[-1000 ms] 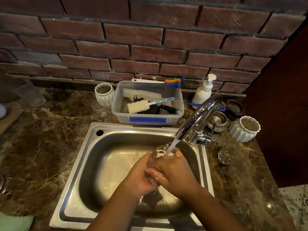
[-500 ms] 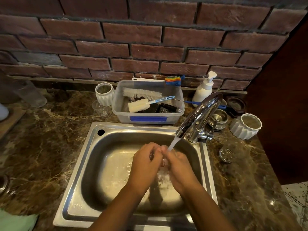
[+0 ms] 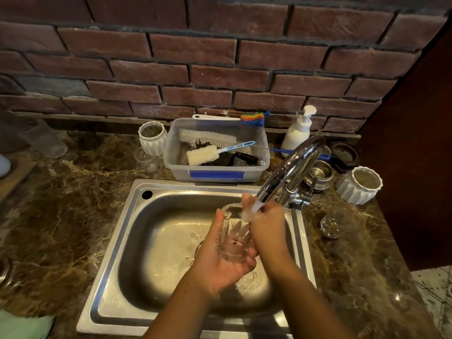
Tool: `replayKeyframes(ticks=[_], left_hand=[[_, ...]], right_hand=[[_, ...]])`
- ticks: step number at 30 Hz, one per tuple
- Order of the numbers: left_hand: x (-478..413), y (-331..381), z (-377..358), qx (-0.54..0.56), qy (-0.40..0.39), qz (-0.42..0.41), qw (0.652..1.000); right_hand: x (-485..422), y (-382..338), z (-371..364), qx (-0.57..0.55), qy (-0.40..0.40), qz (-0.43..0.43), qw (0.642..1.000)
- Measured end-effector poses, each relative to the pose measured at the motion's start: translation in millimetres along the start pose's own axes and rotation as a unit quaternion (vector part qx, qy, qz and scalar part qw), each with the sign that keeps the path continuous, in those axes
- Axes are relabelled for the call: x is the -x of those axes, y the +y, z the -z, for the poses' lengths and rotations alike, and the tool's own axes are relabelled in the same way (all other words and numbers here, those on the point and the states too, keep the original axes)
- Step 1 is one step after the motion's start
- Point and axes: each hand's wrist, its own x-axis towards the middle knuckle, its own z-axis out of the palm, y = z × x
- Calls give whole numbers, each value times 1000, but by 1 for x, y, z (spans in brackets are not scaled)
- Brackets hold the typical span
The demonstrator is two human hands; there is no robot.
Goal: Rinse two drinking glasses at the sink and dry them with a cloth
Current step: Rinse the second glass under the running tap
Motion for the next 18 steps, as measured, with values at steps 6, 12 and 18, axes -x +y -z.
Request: replayKeyframes(ticks=[6,12,18], left_hand=[[1,3,-11,-29,171,-32,984],[2,-13,-15,-25,228,-9,973],[14,-30,-1,-115,214,-11,970]], right_hand=[[13,36,0,-119,-42,-146,981],[33,47,8,-228,-41,-302,925],[48,60,18,-214,-84,-352,907]])
